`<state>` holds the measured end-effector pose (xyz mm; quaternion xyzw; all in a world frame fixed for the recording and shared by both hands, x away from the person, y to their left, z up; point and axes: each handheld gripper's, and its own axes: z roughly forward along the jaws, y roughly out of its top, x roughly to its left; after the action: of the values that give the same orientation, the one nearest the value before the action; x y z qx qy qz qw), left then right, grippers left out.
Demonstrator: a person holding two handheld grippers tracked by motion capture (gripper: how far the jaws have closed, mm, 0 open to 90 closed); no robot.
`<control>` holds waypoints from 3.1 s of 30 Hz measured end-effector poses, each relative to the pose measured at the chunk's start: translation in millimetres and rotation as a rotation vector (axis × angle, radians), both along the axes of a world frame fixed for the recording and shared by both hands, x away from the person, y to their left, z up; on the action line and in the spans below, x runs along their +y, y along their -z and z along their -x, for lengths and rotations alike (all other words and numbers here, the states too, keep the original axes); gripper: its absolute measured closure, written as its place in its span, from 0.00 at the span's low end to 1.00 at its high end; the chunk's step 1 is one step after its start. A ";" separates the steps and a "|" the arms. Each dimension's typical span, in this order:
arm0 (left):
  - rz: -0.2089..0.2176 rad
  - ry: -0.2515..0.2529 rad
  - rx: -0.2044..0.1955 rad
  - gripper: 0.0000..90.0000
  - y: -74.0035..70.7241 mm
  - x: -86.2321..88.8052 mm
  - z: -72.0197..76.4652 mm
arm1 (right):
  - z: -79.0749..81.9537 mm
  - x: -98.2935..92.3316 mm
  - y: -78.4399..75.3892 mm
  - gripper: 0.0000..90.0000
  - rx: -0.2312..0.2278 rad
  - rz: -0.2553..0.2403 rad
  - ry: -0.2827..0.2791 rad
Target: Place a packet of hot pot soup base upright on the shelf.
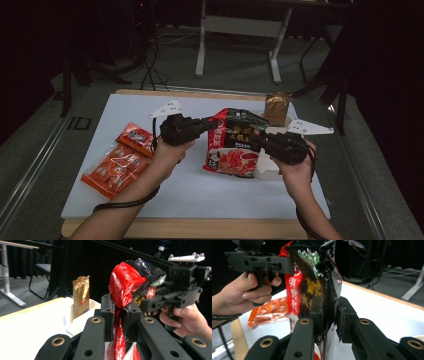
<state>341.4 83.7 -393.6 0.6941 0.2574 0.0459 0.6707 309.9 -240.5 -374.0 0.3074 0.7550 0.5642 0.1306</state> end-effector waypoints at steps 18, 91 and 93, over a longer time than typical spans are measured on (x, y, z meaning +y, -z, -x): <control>0.003 -0.028 -0.038 0.27 3.6 11.6 5.5 | -14.3 -30.7 -26.5 0.88 -0.079 -0.021 0.105; -0.149 -0.081 0.054 0.01 109.3 53.8 61.5 | -105.3 -111.0 66.4 0.82 0.001 0.005 0.358; -0.152 -0.080 0.052 0.01 109.5 53.5 61.5 | -103.6 -110.3 66.5 0.82 -0.011 0.023 0.359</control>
<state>280.0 137.2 -503.0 0.7330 0.2983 0.0740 0.6069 413.5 -350.8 -440.5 0.4329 0.6936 0.5250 0.2367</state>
